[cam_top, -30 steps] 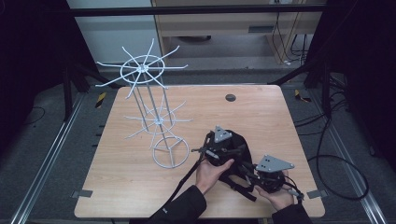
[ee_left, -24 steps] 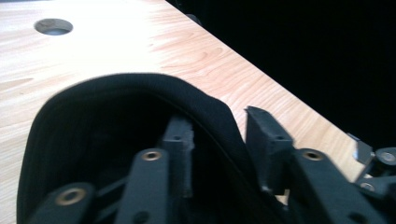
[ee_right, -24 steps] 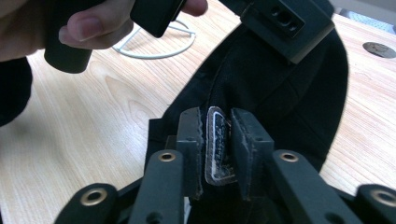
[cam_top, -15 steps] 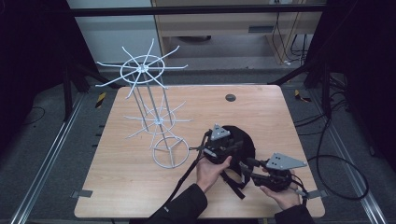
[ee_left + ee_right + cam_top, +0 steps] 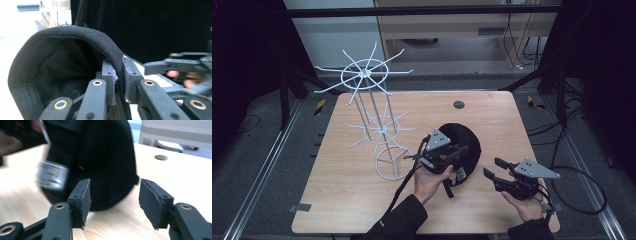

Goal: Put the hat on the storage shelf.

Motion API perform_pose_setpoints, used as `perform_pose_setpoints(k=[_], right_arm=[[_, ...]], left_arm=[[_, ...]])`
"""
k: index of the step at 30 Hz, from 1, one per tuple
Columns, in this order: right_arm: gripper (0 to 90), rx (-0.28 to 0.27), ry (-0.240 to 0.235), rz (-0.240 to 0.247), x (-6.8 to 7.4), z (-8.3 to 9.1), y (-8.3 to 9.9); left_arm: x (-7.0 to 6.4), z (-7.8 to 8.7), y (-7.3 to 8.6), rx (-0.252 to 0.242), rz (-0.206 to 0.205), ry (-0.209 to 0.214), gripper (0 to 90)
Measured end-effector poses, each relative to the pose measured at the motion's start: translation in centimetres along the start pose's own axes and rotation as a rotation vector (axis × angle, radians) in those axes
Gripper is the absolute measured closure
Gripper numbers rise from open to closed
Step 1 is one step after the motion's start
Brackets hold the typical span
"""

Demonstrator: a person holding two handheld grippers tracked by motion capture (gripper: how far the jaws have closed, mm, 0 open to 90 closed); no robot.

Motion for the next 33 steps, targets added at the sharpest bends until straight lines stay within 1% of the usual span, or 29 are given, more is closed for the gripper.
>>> perform_pose_setpoints(k=[2,4,6,8,10,17,19,20,21,22,23,24,25,27,28,30,31,33], right_arm=[[42.4,0.012,0.012,-0.002,-0.2,-0.3,0.3],[42.6,0.019,0.026,0.004,-0.6,-0.8,0.5],[42.6,0.019,0.027,0.002,-0.7,-1.0,0.5],[42.8,0.016,0.026,-0.01,-0.9,-1.2,0.5],[43.1,0.021,0.036,-0.001,-1.0,-1.6,0.4],[44.4,0.019,0.031,-0.007,-1.2,-2.2,0.2],[47.6,0.013,0.016,-0.018,-1.2,-2.3,0.1],[54.4,0.012,0.003,-0.024,-1.2,-2.4,0.1],[54.4,0.012,0.003,-0.024,-1.2,-2.4,0.1],[60.7,0.02,-0.003,-0.017,-1.1,-2.4,0.1],[60.7,0.02,-0.003,-0.017,-1.1,-2.4,0.1],[65.4,0.028,-0.003,-0.012,-1.1,-2.5,0.2],[68.2,0.038,-0.013,-0.01,-1.1,-2.5,0.3],[73.0,0.047,-0.012,-0.012,-1.0,-2.5,0.2],[75.1,0.051,-0.015,-0.01,-0.9,-2.5,0.2],[77.9,0.045,-0.002,0.004,-0.8,-2.3,-0.1],[78.7,0.043,0.0,0.003,-0.7,-2.1,-0.3],[79.9,0.037,0.008,0.018,-0.7,-1.8,-0.6]], left_arm=[[-0.4,0.6,-0.3,-0.01,-0.015,0.028,80.9],[-0.8,1.1,-0.5,-0.019,-0.03,0.046,81.0],[-1.2,1.5,-0.6,-0.025,-0.044,0.064,81.0],[-1.7,1.8,-0.7,-0.026,-0.063,0.079,81.1],[-2.0,1.9,-0.8,-0.025,-0.078,0.088,81.1],[-2.8,2.0,-0.9,-0.021,-0.114,0.116,81.3],[-3.0,2.0,-0.8,-0.018,-0.124,0.117,81.4],[-3.0,1.9,-0.8,-0.016,-0.128,0.116,81.5],[-3.0,1.9,-0.7,-0.014,-0.133,0.115,81.5],[-2.9,1.8,-0.6,-0.011,-0.135,0.115,81.4],[-2.9,1.8,-0.6,-0.01,-0.134,0.114,81.4],[-2.9,1.7,-0.5,-0.009,-0.134,0.113,81.5],[-2.8,1.7,-0.5,-0.01,-0.134,0.11,81.5],[-2.6,1.7,-0.4,-0.012,-0.128,0.109,81.4],[-2.5,1.7,-0.4,-0.015,-0.126,0.107,81.4],[-2.3,1.8,-0.5,-0.023,-0.112,0.107,81.2],[-2.2,1.9,-0.6,-0.028,-0.11,0.102,80.7],[-2.0,1.9,-0.7,-0.033,-0.112,0.087,78.2]])
Point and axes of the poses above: each handheld gripper's, and its own axes: z roughly backward along the jaws, y roughly out of its underside, x roughly to its left, the point moved 6 cm from there along -z, roughly forward along the jaws, and after that the axes turned 3 degrees about -x, right-handed, at the moved point
